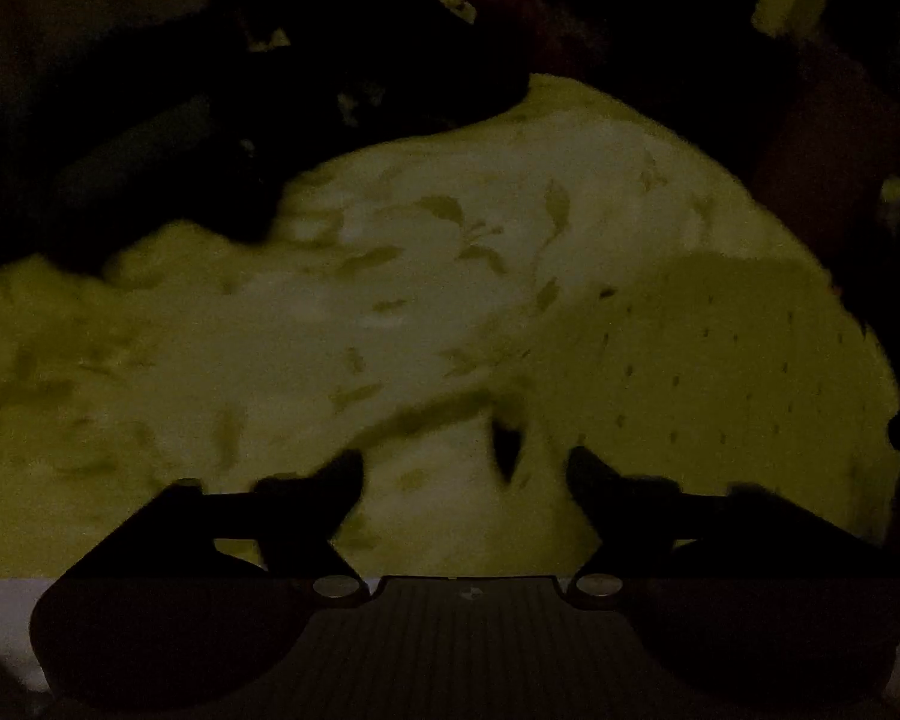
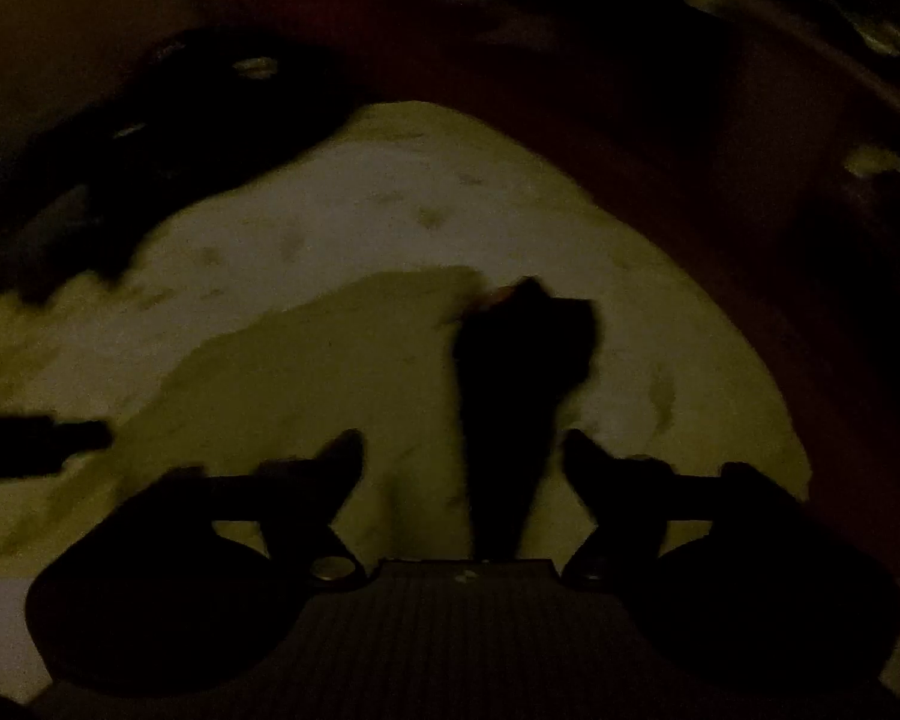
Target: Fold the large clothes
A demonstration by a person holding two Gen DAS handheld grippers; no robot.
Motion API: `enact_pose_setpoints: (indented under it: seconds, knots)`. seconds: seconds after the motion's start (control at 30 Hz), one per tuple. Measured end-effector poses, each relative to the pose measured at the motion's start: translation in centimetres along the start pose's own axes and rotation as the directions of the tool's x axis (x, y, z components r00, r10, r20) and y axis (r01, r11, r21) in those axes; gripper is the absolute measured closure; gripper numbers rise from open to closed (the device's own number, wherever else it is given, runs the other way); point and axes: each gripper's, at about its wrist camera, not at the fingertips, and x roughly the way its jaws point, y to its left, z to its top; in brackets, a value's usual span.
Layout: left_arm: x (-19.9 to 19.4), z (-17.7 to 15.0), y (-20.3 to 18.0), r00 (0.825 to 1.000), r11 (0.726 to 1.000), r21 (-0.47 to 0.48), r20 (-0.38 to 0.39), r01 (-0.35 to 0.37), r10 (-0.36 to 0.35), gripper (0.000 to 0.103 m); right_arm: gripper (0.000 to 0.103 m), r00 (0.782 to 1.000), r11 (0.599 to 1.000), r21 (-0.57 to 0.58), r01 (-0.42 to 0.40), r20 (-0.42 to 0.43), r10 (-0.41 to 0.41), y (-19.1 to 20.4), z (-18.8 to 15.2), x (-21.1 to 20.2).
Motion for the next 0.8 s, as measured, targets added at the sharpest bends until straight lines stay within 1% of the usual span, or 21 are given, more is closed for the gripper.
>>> enact_pose_setpoints:
  seconds: [0.03, 0.1, 0.17, 0.2, 0.27, 0.37, 0.47, 0.53, 0.73, 0.8]
  knots:
    - [-0.8, -0.3, -0.4, 1.0, 0.999, 0.027, -0.001, -0.021, 0.021, 0.0, 0.006, 0.999, 0.998, -0.058, -0.026, -0.023, 0.025, 0.9, -0.4, -0.9]
    - [-2.3, -0.7, -1.2, 0.999, 0.995, 0.088, -0.002, -0.047, 0.047, 0.0, 0.006, 0.997, 0.988, -0.145, -0.059, -0.062, 0.05, 1.8, -0.9, -2.6]
    - [-3.1, -1.1, -2.4, 0.997, 0.987, 0.149, -0.034, -0.064, 0.069, 0.0, 0.005, 0.994, 0.974, -0.215, -0.064, -0.102, 0.043, 3.4, -1.1, -3.3]
    - [-3.2, -1.4, -3.1, 0.995, 0.983, 0.173, -0.064, -0.069, 0.081, 0.0, 0.005, 0.993, 0.97, -0.234, -0.061, -0.108, 0.037, 3.7, -1.3, -3.6]
    - [-3.5, -2.1, -4.1, 0.991, 0.98, 0.191, -0.105, -0.063, 0.084, 0.0, 0.004, 0.993, 0.963, -0.266, -0.05, -0.118, 0.019, 4.5, -1.2, -4.0]
    - [-4.1, -3.1, -5.2, 0.99, 0.975, 0.217, -0.118, -0.051, 0.078, 0.0, 0.004, 0.993, 0.961, -0.273, -0.032, -0.117, 0.0, 5.0, -1.0, -4.3]
    - [-4.4, -3.6, -5.9, 0.99, 0.967, 0.25, -0.117, -0.049, 0.08, 0.0, 0.003, 0.993, 0.962, -0.274, -0.008, -0.111, -0.024, 4.9, -1.1, -4.9]
    - [-4.8, -3.8, -6.2, 0.991, 0.966, 0.255, -0.11, -0.047, 0.077, 0.0, 0.003, 0.993, 0.961, -0.275, 0.01, -0.114, -0.043, 4.9, -1.3, -5.1]
    - [-4.8, -3.9, -6.5, 0.991, 0.967, 0.253, -0.118, -0.028, 0.059, 0.0, 0.003, 0.99, 0.967, -0.254, 0.009, -0.135, -0.045, 4.6, -1.5, -4.9]
    - [-5.0, -4.2, -6.7, 0.994, 0.964, 0.263, -0.1, -0.023, 0.051, 0.0, 0.003, 0.988, 0.97, -0.244, 0.009, -0.145, -0.046, 4.5, -1.6, -4.8]
